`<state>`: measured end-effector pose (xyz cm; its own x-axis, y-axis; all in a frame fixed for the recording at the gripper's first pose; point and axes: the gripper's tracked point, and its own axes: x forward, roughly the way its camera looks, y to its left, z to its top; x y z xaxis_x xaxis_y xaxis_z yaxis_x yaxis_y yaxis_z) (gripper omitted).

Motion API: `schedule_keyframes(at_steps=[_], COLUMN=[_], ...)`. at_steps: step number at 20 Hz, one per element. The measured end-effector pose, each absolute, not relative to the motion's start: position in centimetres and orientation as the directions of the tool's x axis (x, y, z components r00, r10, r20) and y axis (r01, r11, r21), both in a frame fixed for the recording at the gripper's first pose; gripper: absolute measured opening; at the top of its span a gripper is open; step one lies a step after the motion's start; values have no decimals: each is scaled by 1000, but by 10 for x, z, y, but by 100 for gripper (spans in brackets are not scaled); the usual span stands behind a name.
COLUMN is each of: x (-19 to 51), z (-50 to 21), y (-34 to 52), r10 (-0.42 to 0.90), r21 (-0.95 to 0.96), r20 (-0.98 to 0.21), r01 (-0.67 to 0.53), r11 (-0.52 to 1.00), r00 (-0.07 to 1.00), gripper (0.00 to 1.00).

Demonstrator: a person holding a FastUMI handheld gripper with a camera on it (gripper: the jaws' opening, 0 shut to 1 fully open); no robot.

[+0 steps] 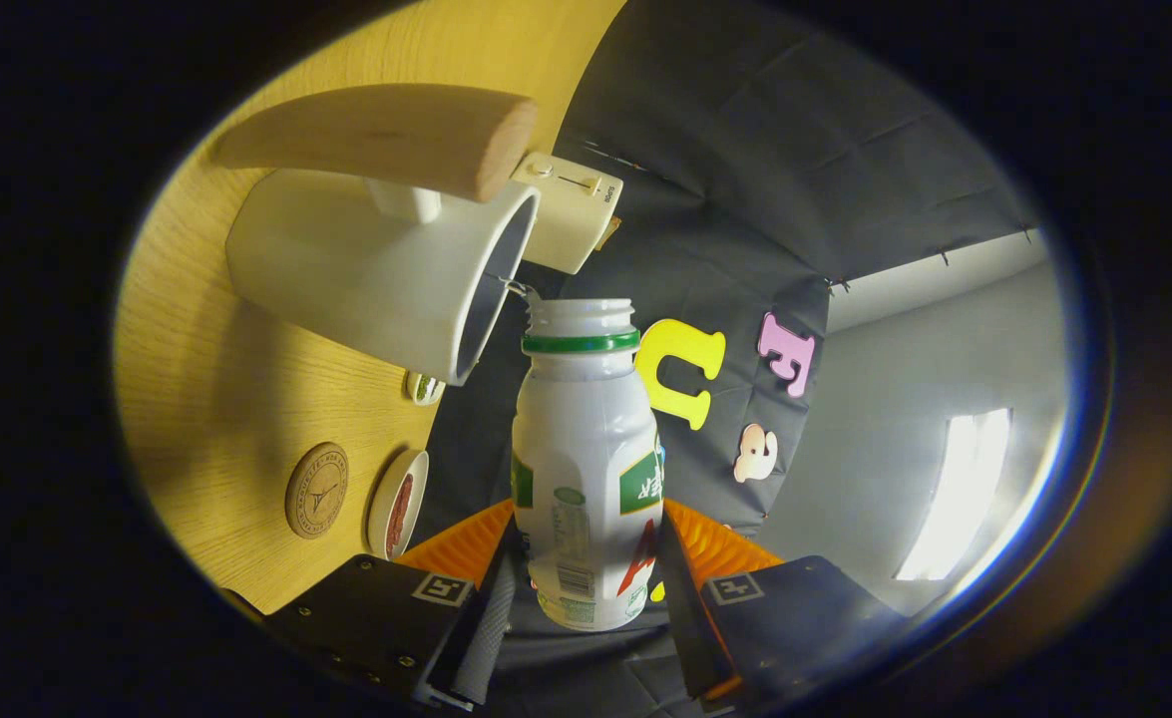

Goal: Take the bottle from table, then pour the juice into the cup, finally place the bottle on the coaster

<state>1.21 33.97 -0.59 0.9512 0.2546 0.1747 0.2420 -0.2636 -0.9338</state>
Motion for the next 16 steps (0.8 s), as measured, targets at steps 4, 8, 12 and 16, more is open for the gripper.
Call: schedule_keyframes(at_steps=[4, 8, 12, 16], x=[12, 12, 10, 10], z=[-6, -7, -8, -8], y=[340, 340, 342, 343], r10=[262, 273, 287, 295], r21=[-930, -925, -918, -912], r20=[174, 181, 186, 195], r01=[246, 257, 270, 284], r11=[-272, -278, -289, -296], r00=[949, 945, 940, 935], gripper=[70, 70, 70, 70])
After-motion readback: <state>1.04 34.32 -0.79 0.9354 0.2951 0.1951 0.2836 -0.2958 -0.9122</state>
